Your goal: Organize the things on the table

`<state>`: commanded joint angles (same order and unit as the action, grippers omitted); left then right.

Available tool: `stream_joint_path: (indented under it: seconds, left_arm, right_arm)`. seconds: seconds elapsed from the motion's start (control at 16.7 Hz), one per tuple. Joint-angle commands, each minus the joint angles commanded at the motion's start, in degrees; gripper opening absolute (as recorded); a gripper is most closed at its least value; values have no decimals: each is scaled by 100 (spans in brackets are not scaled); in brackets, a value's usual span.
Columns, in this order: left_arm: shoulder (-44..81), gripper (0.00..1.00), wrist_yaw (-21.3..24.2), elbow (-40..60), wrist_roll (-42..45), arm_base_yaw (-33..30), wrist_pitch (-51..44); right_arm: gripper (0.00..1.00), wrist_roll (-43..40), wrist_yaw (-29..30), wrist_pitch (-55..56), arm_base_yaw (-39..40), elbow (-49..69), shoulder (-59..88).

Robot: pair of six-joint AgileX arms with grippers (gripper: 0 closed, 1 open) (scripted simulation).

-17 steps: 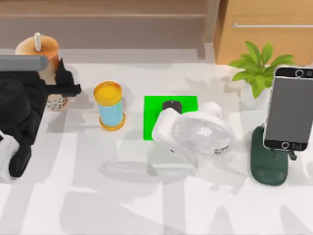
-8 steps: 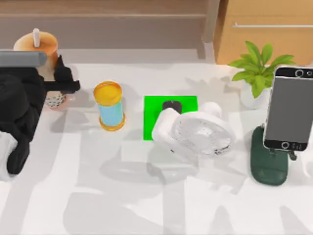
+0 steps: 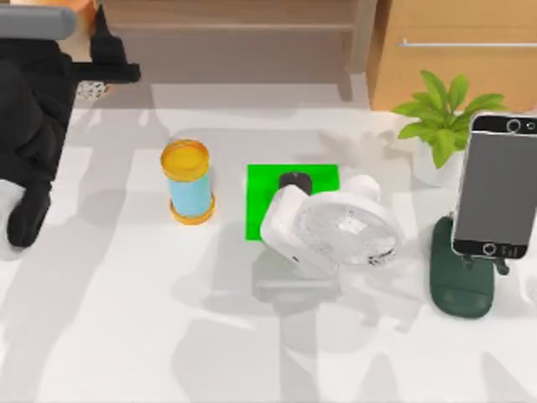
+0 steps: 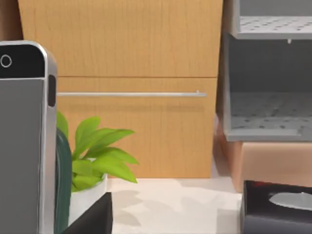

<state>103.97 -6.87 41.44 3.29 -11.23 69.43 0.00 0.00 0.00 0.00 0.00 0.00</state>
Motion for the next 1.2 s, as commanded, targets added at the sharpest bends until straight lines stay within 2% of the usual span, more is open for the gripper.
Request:
stream_joint_path:
  seconds: [0.36,0.9,1.2]
  left_arm:
    - [-267,0,-126,1177,210,-147,-1227]
    - [556,0,-303,3450,-179,-193,-3762]
    - [837,0,-356,4143,-394,-176,-4526]
  right_arm:
    - [100,0,0,0,0,0,0]
    - [100,0,0,0,0,0,0]
    - [100,0,0,0,0,0,0]
